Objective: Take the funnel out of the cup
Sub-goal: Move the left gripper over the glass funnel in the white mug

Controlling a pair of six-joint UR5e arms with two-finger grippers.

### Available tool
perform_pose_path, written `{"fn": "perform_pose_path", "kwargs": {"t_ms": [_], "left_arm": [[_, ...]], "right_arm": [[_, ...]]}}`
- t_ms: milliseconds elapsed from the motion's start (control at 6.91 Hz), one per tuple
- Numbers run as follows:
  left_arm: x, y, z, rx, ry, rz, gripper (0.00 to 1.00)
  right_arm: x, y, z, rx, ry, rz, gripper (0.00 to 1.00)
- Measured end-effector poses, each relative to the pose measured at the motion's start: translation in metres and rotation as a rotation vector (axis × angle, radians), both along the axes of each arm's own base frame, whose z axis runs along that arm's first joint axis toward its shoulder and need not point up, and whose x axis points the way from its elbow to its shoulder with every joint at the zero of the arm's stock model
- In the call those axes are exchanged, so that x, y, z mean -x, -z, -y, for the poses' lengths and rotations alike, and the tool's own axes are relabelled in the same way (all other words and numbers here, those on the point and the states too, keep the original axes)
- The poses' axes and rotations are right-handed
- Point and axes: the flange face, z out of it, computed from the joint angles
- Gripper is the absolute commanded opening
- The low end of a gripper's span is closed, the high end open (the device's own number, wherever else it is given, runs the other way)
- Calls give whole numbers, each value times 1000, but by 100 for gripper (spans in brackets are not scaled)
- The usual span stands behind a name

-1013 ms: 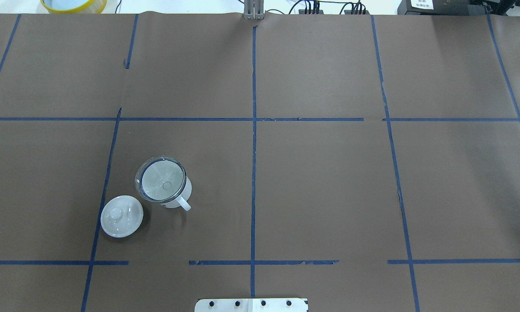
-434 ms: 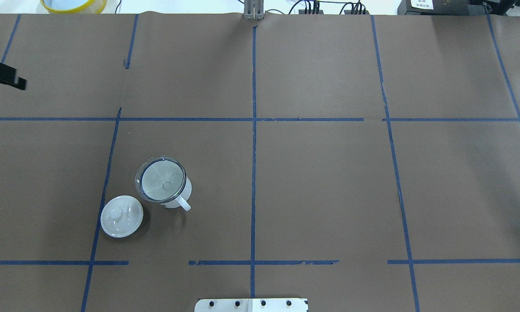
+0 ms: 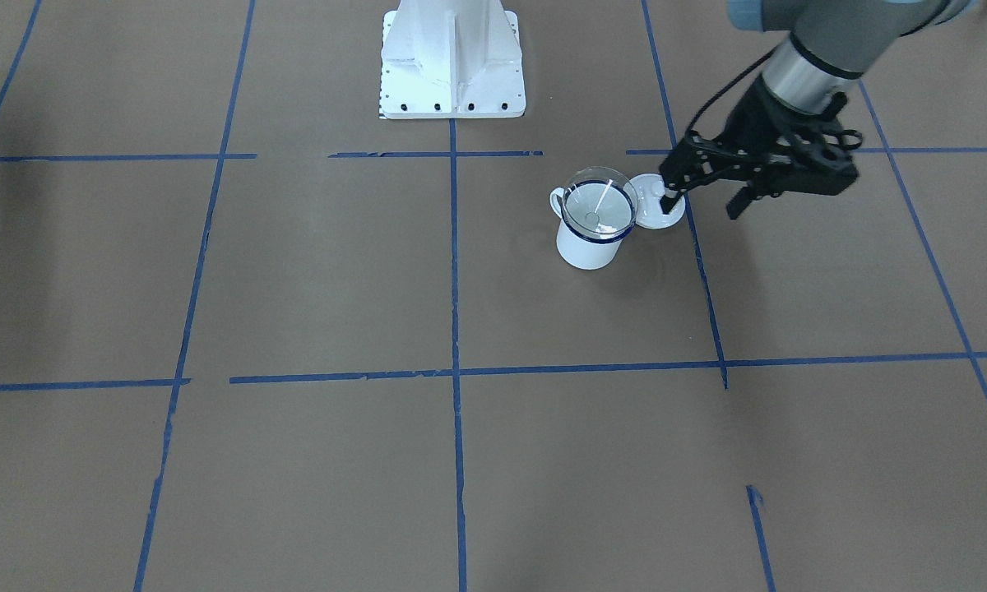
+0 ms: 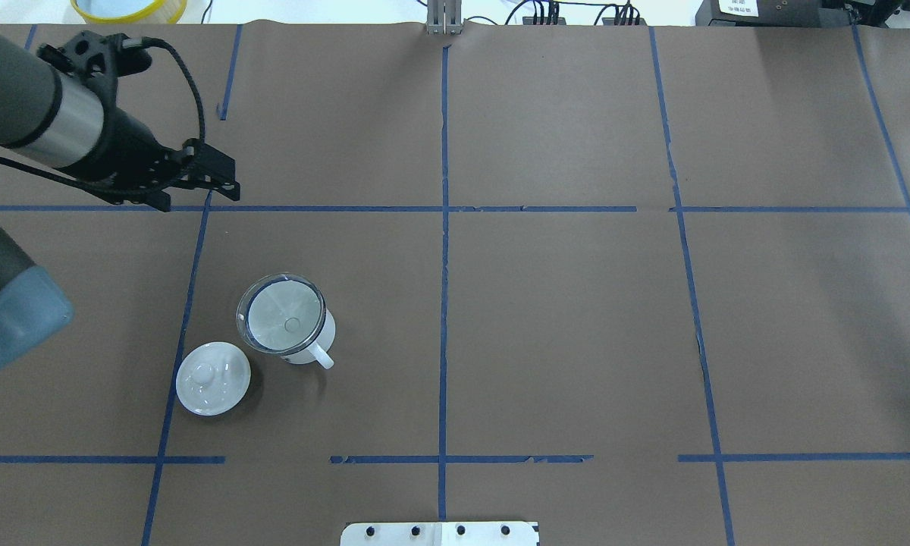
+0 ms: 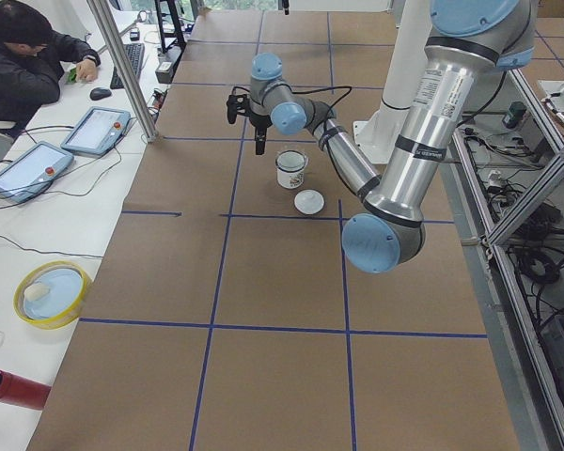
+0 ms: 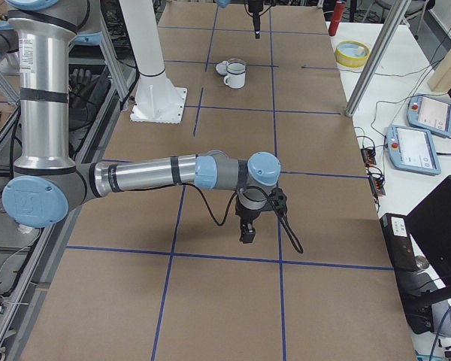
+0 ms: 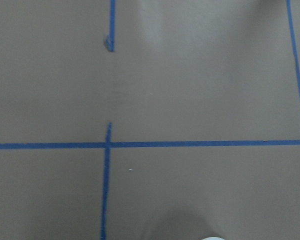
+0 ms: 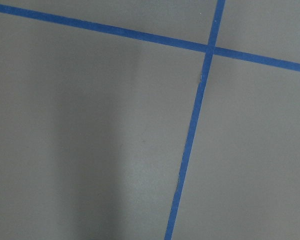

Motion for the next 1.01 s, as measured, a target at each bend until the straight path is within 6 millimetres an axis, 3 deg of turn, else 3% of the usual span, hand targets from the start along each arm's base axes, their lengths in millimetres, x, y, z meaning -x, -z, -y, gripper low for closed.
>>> {"fn": "perform_pose_path", "kwargs": {"t_ms": [289,434,579,724,1013], "left_arm": [[-81,15,-19,76,11,60,100],[-112,15,-31,102,4,92,89],[-135,15,-39,124,-3,110,68],[-150,14,-41,139,-7,124,59],[-161,9,-39,153,-9,141,59]], "right_arm": [[0,0,0,0,0,0,100],[0,0,0,0,0,0,100],[0,0,0,0,0,0,100],[0,0,0,-1,0,0,100],[0,0,0,-1,0,0,100]]}}
